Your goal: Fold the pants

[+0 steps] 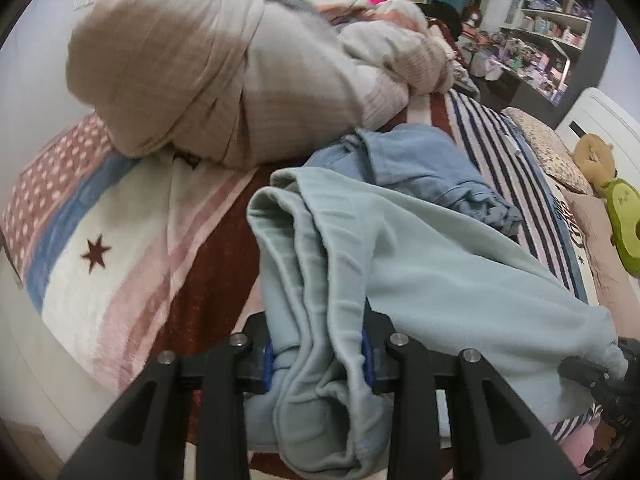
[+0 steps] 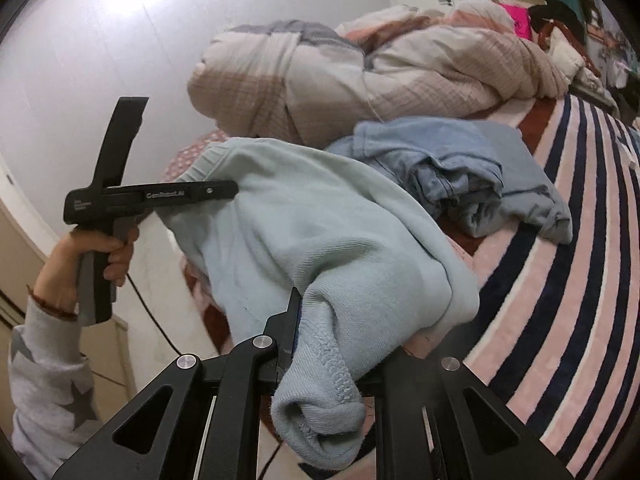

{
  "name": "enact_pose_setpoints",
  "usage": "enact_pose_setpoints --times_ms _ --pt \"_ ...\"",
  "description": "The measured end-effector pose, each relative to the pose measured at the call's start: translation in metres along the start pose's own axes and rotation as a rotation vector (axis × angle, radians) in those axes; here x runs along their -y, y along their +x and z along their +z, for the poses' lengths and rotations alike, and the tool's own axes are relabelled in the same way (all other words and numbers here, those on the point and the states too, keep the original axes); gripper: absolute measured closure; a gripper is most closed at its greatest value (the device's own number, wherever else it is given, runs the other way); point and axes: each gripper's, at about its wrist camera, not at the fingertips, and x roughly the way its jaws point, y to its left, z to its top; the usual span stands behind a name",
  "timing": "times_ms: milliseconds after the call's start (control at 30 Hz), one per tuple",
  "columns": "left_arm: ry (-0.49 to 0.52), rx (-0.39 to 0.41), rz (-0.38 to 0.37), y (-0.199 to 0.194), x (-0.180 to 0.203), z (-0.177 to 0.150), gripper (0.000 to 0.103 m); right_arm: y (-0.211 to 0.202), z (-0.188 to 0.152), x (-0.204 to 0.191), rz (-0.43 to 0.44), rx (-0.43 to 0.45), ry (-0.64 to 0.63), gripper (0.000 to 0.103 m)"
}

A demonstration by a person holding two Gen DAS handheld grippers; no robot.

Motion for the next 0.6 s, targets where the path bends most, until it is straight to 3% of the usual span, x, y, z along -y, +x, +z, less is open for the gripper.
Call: enact_pose_setpoints --times_ms 300,600 --pt "-0.028 -0.022 0.009 0.014 -0.004 -0.004 0.061 0.017 -0.013 0.023 -0.028 -0.038 0.05 0.087" --pt "0.014 0.011 0.116 0.001 0.006 -0.004 0.042 0.011 -0.017 0.022 -0.015 -0.034 0.046 0.079"
